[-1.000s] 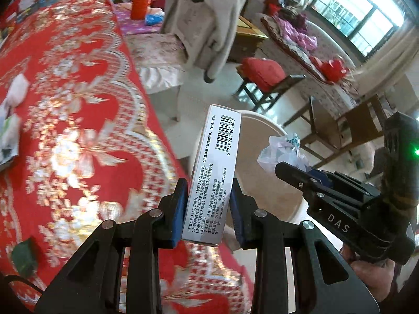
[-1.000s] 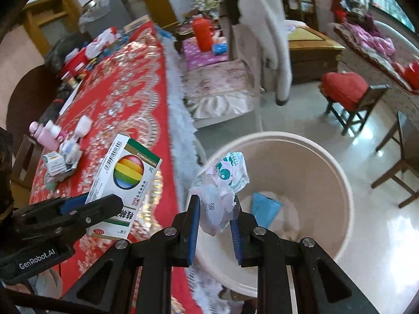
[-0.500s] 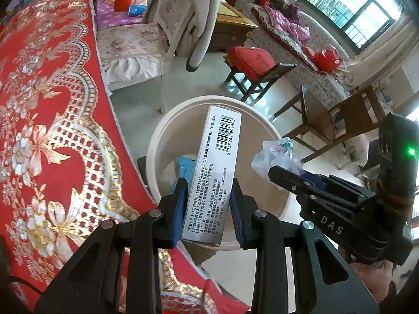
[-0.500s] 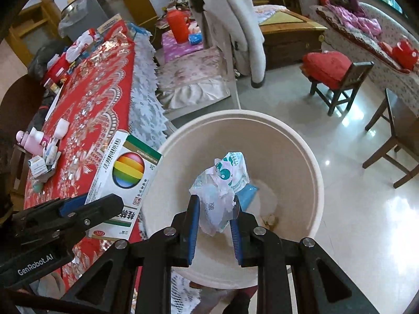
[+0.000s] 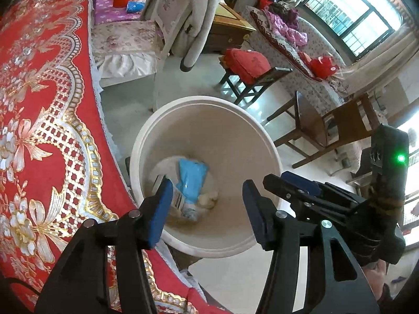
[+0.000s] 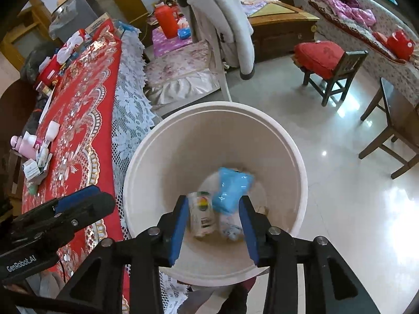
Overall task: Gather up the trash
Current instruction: 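Move both open tools back over the table toward remaining trash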
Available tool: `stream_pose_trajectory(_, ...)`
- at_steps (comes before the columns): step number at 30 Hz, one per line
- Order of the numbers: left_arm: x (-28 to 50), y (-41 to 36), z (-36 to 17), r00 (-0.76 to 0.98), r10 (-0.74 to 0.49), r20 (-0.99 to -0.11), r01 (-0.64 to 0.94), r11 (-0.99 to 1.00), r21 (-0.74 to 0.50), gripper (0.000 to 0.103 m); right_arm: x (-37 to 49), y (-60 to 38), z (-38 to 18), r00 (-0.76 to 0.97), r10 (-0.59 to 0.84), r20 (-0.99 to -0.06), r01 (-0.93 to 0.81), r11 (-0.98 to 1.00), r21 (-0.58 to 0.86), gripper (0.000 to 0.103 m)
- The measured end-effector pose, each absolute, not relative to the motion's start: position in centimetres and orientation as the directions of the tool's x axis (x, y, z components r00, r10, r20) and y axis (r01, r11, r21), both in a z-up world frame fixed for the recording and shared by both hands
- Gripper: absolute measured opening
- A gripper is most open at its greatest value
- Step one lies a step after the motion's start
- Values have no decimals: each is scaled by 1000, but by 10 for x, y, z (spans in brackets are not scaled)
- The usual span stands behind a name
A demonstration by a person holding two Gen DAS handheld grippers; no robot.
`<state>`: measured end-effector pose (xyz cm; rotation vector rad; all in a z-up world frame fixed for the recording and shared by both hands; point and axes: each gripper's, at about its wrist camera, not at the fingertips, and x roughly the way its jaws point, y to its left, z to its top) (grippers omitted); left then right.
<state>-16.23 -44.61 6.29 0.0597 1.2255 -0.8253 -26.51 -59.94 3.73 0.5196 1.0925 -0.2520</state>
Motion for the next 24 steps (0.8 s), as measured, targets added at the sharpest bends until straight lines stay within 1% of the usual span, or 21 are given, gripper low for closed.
stream_pose_trajectory(13, -161, -415, 80, 198, -497, -845, 574, 757, -311, 54, -250, -579, 45, 453, 74, -888, 404, 872, 278, 40)
stream_pose_trajectory(24, -148, -337, 76, 252, -440, -862, 461, 838, -293, 54, -212, -523, 56, 468, 139, -873, 275, 916, 293, 42)
